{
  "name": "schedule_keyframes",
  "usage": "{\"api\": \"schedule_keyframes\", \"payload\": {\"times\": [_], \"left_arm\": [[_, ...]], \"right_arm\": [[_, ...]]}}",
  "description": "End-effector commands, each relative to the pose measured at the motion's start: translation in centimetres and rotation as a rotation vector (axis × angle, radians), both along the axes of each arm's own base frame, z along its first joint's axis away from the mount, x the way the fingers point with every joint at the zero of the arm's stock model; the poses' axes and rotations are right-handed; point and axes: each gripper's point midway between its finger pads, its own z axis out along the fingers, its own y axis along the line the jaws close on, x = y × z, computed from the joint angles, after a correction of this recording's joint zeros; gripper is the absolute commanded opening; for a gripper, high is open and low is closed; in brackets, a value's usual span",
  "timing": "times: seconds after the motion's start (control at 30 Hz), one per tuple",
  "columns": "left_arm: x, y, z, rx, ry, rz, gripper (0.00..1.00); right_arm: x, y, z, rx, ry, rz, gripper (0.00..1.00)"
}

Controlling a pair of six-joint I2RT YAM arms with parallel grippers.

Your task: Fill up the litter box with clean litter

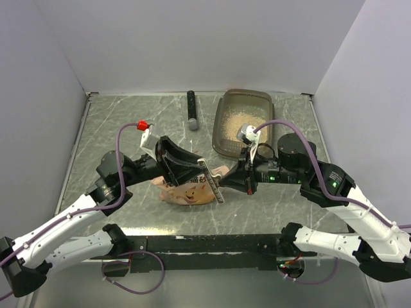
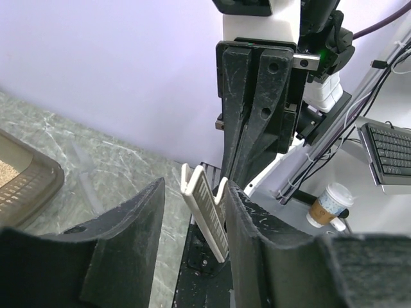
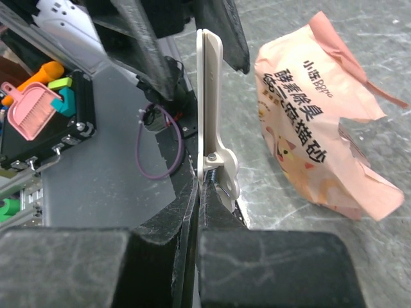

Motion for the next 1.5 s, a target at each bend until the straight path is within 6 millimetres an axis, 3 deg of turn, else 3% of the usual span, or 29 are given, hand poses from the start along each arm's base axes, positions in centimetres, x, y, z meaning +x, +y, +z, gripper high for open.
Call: {"api": "schedule_keyframes", "payload": {"times": [0.0,0.07,0.23,0.3,0.33,0.47,0.57,0.73,1.17,1.47], "left_arm": [[-0.6,0.1,1.0,-0.041,-0.02,-0.028,0.42],[-0.6,0.1,1.1,-0.043,-0.023,-0.031,0.33],[-1.0,0.0,1.1,-0.036,-0.036,-0.057,0.01],[-1.1,0.0,1.1,-0.035,-0.038,-0.059,0.01],[-1.2,0.1,1.1,-0.036,-0.043,-0.058,0.01],[-1.3,0.3,1.0,-0.021,-0.05,-0.048,0.01],[-1.4,0.6,0.9,-0.013,-0.06,-0.046,0.01],[-1.8,1.1,0.9,-0.022,-0.065,-0.042,0.01],[-2.3,0.9,1.4,-0.046,-0.063,-0.075,0.01],[-2.8,1.3,1.9,-0.058,-0.08,-0.083,0.01]], "right_arm": [[-0.6,0.6,1.8,0.068,-0.026,0.027,0.0],[-0.6,0.8,1.6,0.063,-0.022,0.027,0.0],[-0.6,0.8,1.8,0.073,-0.028,0.018,0.0],[-0.6,0.7,1.9,0.073,-0.033,0.015,0.12],[-0.4,0.6,1.8,0.068,-0.039,0.007,0.27],[0.3,-0.2,2.2,0.066,-0.082,-0.049,0.57],[0.9,-1.1,2.5,0.067,-0.107,-0.104,0.7],[1.1,-1.2,2.7,0.064,-0.139,-0.099,0.73],[0.9,1.6,1.4,0.059,-0.133,0.021,0.73],[0.4,2.2,0.7,0.074,-0.127,0.065,0.72]]}}
